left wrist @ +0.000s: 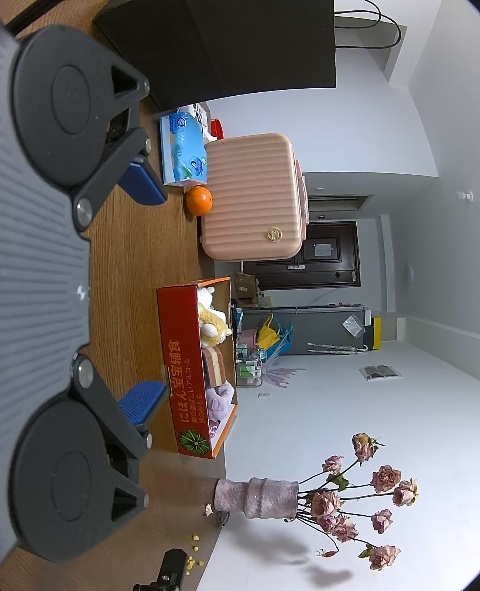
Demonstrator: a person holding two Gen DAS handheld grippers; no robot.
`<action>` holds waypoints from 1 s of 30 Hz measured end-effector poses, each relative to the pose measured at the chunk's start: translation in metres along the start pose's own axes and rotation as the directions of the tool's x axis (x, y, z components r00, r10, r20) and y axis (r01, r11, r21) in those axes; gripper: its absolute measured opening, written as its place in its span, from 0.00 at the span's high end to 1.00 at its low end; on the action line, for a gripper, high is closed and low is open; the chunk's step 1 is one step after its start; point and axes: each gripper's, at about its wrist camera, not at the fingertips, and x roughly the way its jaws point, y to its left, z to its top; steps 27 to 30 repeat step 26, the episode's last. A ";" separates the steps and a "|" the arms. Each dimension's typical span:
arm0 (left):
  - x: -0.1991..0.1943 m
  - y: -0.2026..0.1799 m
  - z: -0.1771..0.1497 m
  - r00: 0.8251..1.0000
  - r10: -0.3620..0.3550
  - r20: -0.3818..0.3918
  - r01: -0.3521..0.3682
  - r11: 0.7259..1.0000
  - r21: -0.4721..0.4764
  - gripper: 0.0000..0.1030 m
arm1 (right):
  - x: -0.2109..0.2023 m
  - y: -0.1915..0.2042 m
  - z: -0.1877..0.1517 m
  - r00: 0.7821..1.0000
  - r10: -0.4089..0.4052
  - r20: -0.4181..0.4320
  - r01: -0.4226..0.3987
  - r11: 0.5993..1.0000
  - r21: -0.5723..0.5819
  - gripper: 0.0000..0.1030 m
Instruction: Organize soft objects
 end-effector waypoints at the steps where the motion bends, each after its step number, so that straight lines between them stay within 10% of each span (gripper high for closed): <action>1: 0.000 0.000 0.000 1.000 -0.001 0.000 0.001 1.000 0.000 0.00 | 0.000 0.000 0.000 1.000 0.000 0.000 0.000 1.000 0.000 0.00; 30: 0.000 0.000 -0.001 1.000 -0.006 -0.001 0.006 1.000 0.010 0.00 | 0.000 0.000 0.000 1.000 -0.001 0.000 0.001 1.000 -0.001 0.00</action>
